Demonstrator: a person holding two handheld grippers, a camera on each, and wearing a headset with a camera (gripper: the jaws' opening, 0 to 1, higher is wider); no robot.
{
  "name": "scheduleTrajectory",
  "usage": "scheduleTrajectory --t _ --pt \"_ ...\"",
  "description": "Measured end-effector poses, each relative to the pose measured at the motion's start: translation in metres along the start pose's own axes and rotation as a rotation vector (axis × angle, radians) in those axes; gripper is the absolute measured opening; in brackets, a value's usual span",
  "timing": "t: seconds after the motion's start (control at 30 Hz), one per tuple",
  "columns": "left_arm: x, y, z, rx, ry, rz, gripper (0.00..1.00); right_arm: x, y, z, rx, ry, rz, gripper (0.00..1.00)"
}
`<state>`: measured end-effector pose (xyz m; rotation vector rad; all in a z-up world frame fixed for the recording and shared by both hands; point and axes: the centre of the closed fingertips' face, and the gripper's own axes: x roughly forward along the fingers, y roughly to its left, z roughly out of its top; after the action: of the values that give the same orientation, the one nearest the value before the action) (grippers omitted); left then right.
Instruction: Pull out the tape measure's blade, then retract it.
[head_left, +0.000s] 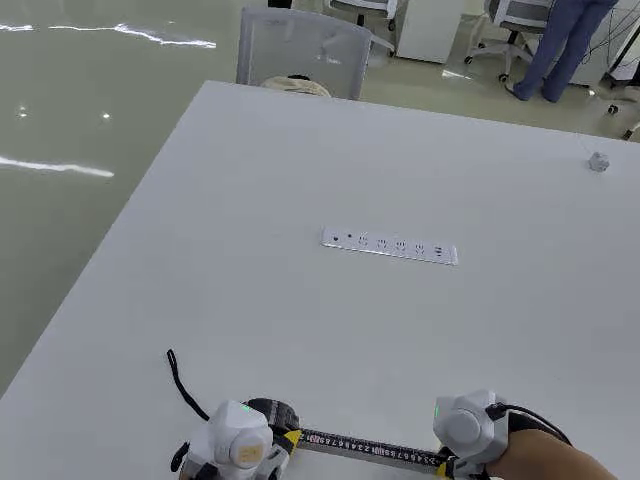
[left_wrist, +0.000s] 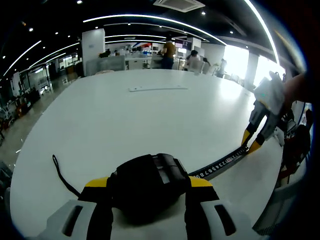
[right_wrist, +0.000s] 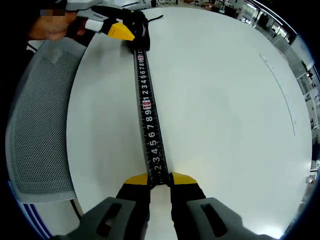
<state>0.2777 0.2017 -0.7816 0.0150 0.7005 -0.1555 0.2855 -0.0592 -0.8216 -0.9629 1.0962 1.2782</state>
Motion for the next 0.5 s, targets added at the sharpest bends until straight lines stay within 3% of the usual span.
scheduleTrajectory --t 0.17,0.23,0.33,0.4,0.47,0.5 --pt "0.0000 0.0004 0.0007 -0.010 0.000 0.001 0.56 0.0006 -0.0003 0.0005 0.006 -0.001 0.000 0.15" --pt "-0.0004 0.0008 0.0009 -0.052 0.003 -0.003 0.57 0.0002 0.0000 0.0012 0.007 0.000 0.002 0.15" --pt "-0.0010 -0.0006 0.0063 -0.161 -0.020 -0.003 0.60 -0.0003 0.0005 0.0019 0.007 0.002 0.005 0.15" --pt "0.0030 -0.0020 0.0050 -0.137 -0.011 0.015 0.63 -0.0003 0.0005 0.0017 0.007 0.003 0.005 0.15" --pt "0.0057 -0.0023 0.0054 -0.161 -0.011 0.038 0.67 0.0005 0.0000 0.0013 0.008 0.003 0.003 0.15" --pt "0.0053 0.0030 0.0039 -0.167 -0.007 0.067 0.64 0.0006 0.0000 0.0012 0.009 0.003 0.002 0.15"
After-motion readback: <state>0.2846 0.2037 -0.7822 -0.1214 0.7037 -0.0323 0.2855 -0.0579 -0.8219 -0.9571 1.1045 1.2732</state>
